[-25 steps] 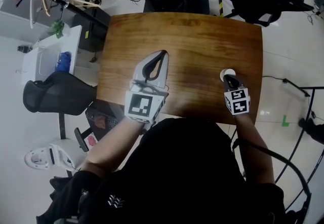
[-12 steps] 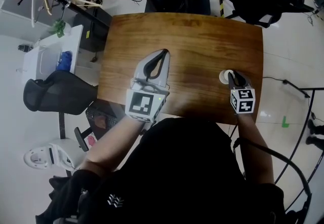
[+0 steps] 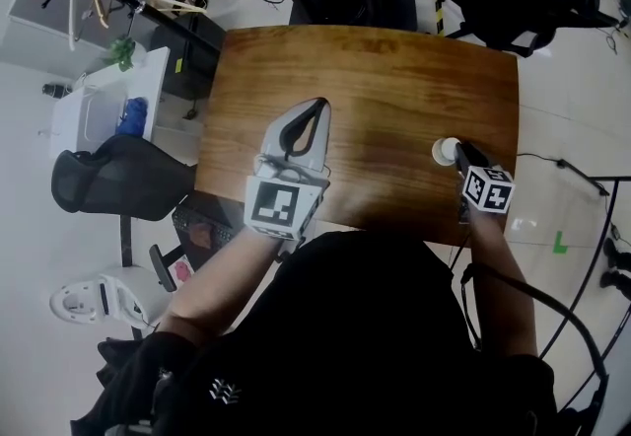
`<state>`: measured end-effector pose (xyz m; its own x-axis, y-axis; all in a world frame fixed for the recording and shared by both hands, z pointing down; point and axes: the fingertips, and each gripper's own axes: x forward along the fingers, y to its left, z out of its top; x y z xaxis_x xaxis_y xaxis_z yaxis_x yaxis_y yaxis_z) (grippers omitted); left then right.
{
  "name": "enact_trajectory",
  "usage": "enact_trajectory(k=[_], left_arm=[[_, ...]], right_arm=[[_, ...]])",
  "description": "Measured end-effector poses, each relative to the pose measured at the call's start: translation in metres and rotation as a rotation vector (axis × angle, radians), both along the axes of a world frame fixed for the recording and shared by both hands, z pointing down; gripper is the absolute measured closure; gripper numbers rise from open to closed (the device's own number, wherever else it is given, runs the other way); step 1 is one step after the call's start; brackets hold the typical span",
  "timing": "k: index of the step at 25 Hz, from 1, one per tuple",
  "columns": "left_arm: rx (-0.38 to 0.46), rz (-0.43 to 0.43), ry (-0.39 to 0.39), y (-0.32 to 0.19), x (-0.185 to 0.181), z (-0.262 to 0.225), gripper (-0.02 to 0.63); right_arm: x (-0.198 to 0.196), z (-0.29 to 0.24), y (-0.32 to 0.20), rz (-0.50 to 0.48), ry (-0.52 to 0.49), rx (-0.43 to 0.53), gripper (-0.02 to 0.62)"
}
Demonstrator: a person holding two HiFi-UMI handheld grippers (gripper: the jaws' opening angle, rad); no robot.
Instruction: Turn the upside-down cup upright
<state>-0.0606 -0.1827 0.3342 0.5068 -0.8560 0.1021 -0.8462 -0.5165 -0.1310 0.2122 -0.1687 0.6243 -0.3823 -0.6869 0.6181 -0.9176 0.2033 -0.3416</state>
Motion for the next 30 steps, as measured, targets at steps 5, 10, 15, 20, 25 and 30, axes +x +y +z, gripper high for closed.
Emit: enact_trajectory(k=[5,10,15,20,25,30], left_arm=[[-0.005,0.001,-0.025,-0.001,0.000,0.003,0.606],[0.002,0.020,-0.038,-0.004,0.007,0.005,0.606],[-0.004,0.020,-0.006,-0.006,0.014,0.003,0.606],[0.003,0.023,-0.009,-0.007,0.018,0.002,0.606],[-0.009,0.005,-0.007,-0.006,0.006,0.005,0.606],[-0.011,-0.012,0.000,-0.005,0.000,0.001,0.606]], right_arm=[[0.000,-0.001,0.000,0.034,-0.090,0.005,0.530],[-0.001,-0.008,-0.001,0.009,-0.036,0.035,0.555],[0.009,-0.025,-0.002,-0.036,0.169,0.105,0.560],[0.008,-0.025,0.000,-0.120,0.439,0.125,0.560],[-0.031,-0.023,0.003,-0.232,0.470,0.142,0.555],[-0.065,-0.014,0.011,-0.274,0.433,0.146,0.555]])
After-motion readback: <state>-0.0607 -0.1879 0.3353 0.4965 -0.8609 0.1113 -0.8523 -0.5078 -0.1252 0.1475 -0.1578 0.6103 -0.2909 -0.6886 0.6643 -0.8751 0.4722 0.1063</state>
